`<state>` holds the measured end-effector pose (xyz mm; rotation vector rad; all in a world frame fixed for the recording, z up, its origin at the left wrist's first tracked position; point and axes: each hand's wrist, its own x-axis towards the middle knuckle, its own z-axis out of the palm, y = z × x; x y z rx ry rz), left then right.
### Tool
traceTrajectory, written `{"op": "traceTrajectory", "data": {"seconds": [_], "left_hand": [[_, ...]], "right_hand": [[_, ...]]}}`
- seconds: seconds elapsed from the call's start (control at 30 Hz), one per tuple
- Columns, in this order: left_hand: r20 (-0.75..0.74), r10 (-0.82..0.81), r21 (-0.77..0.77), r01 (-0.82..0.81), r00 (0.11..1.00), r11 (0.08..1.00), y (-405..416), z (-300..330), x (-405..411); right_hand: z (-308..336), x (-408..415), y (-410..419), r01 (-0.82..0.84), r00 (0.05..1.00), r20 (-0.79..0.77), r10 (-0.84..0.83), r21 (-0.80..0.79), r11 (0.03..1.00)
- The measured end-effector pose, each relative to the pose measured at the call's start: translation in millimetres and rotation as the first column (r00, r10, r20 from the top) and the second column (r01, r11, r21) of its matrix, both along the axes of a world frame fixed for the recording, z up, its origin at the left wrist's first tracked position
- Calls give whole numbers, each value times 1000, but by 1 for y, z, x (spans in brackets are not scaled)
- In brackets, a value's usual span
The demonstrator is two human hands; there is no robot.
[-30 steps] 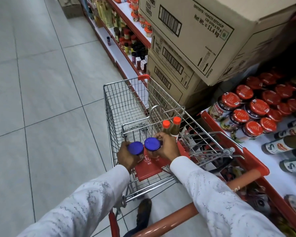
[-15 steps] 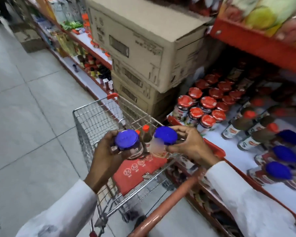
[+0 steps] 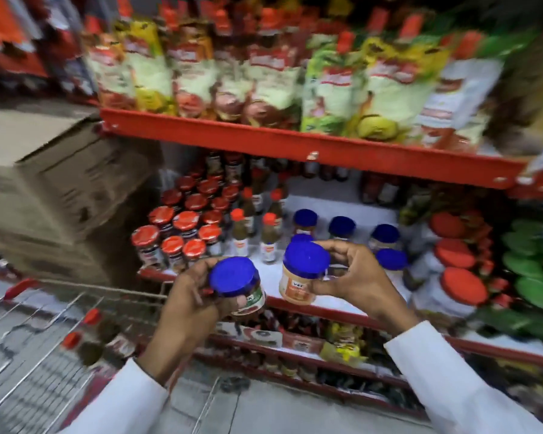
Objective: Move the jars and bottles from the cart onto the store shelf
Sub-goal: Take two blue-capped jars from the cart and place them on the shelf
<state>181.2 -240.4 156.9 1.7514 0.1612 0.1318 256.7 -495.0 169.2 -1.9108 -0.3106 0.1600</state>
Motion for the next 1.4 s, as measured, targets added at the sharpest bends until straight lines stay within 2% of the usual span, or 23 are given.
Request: {"op": "traceTrajectory", "data": {"seconds": [0.23, 0.33, 0.4, 0.5, 0.6, 0.9, 1.1, 1.23, 1.3, 1.4], "left_hand": [[-42, -175, 59, 178, 984, 982, -129, -21, 61], [-86, -190, 45, 195, 978, 980, -166, -39, 84], [-96, -186, 90, 194, 978, 977, -183, -53, 95], [-98, -125, 229, 145, 987, 963, -200, -68, 104], [-111, -56, 301, 87, 992, 950, -215, -76, 109], [-216, 36, 280, 26, 976, 960, -236, -99, 121], [-195, 55, 271, 0, 979, 963, -238, -110, 121], [-148, 13, 384, 46, 989, 922, -233, -108, 115], [-150, -21, 415, 82, 988, 906, -230, -98, 110], [-48, -64, 537, 80, 997, 840, -214, -83, 96]], "right_hand": [[-32, 3, -133, 255, 966, 36, -254, -20, 967], [-48, 10, -159, 301, 954, 30, -299, -83, 950], [-60, 16, -167, 319, 947, 15, -320, -121, 940], [-77, 23, -166, 345, 938, 24, -345, -149, 927], [-94, 28, -159, 365, 931, 41, -363, -172, 915], [-116, 38, -139, 426, 898, -18, -439, -205, 881], [-124, 39, -135, 451, 884, -35, -466, -199, 870], [-122, 37, -136, 440, 889, -25, -457, -229, 868], [-116, 33, -135, 437, 893, 45, -447, -322, 840], [-103, 25, -124, 433, 901, 225, -370, -441, 787]]}}
